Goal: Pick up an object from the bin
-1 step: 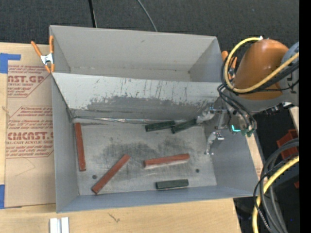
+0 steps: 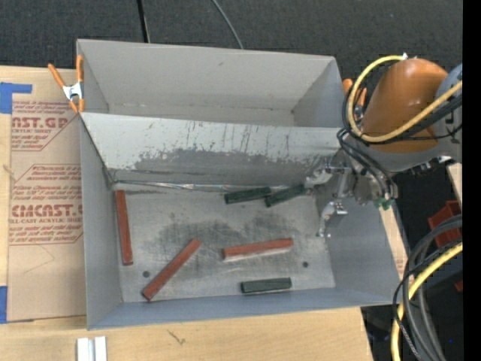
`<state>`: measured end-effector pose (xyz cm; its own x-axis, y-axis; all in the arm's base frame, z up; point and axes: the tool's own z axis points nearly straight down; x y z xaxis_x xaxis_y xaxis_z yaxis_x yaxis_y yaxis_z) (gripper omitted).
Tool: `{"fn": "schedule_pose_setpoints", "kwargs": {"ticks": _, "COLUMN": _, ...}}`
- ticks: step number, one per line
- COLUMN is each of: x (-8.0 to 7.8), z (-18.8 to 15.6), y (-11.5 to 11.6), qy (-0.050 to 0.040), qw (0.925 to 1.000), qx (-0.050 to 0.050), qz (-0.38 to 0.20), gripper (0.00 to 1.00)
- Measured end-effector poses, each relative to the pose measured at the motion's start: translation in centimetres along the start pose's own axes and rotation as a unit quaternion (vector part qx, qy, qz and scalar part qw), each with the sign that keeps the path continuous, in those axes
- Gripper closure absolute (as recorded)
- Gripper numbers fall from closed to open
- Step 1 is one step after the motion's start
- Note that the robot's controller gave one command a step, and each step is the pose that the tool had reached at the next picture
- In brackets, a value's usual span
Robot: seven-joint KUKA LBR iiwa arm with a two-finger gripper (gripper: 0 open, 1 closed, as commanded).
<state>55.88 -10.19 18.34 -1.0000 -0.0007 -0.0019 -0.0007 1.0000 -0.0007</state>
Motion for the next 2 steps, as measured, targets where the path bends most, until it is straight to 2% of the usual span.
{"fn": "schedule_pose_setpoints", "kwargs": {"ticks": 1, "x": 1.3, "z": 10.83, "y": 1.8, "qy": -0.0036, "qw": 1.0, "qx": 0.0, "qz": 0.007, "gripper": 1.0}}
{"fn": "schedule_pose_setpoints", "kwargs": {"ticks": 2, "x": 1.3, "z": 10.83, "y": 1.8, "qy": -0.0037, "qw": 1.0, "qx": 0.0, "qz": 0.007, "gripper": 1.0}}
